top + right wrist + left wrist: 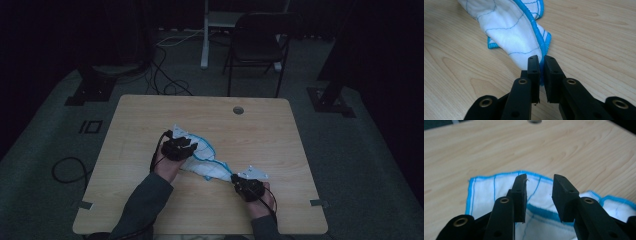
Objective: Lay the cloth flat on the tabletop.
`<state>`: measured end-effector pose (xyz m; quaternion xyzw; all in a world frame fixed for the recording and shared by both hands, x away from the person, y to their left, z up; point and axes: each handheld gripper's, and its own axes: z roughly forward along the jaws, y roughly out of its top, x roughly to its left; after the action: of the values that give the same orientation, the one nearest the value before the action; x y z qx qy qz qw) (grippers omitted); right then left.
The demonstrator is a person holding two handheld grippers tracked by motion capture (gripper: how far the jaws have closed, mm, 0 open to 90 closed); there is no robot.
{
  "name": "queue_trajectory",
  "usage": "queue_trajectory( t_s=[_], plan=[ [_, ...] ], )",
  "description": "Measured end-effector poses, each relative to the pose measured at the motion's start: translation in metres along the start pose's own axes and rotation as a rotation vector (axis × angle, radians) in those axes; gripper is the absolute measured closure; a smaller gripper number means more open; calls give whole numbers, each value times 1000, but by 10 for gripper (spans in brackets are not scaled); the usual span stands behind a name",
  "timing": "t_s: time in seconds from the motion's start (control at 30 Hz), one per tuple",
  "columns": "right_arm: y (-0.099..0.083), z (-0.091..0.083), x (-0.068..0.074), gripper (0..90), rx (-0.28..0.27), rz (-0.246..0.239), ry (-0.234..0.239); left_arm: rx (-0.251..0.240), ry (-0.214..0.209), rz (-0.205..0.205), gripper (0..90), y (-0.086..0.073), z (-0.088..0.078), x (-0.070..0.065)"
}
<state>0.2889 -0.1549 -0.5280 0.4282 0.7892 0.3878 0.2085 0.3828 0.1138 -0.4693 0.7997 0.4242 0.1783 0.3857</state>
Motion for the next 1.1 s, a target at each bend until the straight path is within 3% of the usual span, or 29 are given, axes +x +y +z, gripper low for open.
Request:
queue_trajectory(
  t_s=[0.3, 0.53, 0.7, 0.93, 1.1],
  plan=[
    [1, -3, 2, 837, -10, -12, 16, 10, 54, 16, 649, -30, -17, -6],
    [4, -8, 3, 792, -34, -32, 21, 25, 71, 6, 641, -73, -38, -5],
    [9, -12, 1, 771, -59, -38, 14, 42, 79, -14, 632, -95, -48, -3],
    [17, -13, -6, 767, -65, -57, -7, 32, 120, -64, 631, -112, -72, 7],
    [23, -10, -11, 762, -65, -68, -20, 8, 149, -79, 631, -110, -84, 16]
  ],
)
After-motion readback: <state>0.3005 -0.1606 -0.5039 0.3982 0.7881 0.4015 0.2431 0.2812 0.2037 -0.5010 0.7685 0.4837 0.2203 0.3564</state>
